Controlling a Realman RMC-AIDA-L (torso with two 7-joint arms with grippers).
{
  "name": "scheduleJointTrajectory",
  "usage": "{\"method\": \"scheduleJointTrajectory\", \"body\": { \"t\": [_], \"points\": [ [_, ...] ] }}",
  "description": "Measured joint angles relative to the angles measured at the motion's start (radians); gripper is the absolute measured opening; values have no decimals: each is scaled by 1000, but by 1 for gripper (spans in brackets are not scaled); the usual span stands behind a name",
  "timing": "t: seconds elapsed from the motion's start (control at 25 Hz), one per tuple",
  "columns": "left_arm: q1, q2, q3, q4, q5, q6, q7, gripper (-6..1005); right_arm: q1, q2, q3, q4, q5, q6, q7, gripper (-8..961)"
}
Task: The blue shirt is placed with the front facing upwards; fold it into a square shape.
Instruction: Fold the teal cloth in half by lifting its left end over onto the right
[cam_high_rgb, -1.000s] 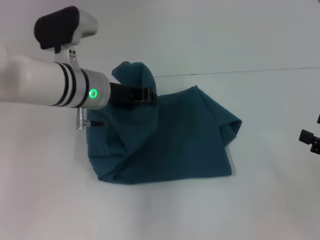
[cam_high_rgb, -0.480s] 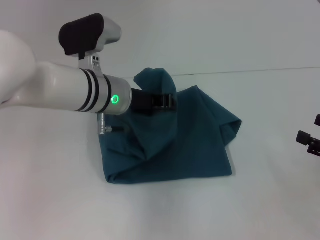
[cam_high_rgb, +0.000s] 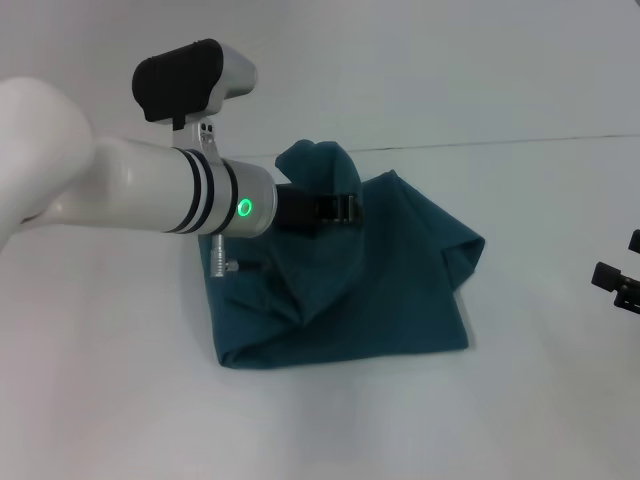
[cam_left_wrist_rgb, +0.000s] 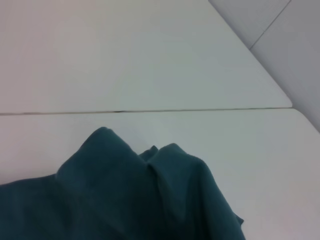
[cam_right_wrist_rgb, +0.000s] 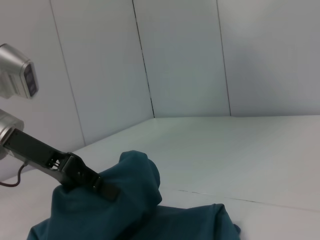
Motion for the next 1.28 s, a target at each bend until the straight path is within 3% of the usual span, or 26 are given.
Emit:
{"method": "scheduleJointTrajectory", "body": {
  "t": [0.36,0.68,1.08,1.28],
  "points": [
    [-1,0,73,2,-63,-41,4,134,3,1,0,0,0,7,-1,882],
    [10,1,86,-14,-66,-43,7,137,2,3,0,13,-1,10,-5,884],
    [124,3,86,-184,-66,-28,7,140,-2,3,6,15,0,12,-6,882],
    [128,1,103,-195,-66,-10,7,141,0,4,6,15,0,13,-5,884]
  ]
}}
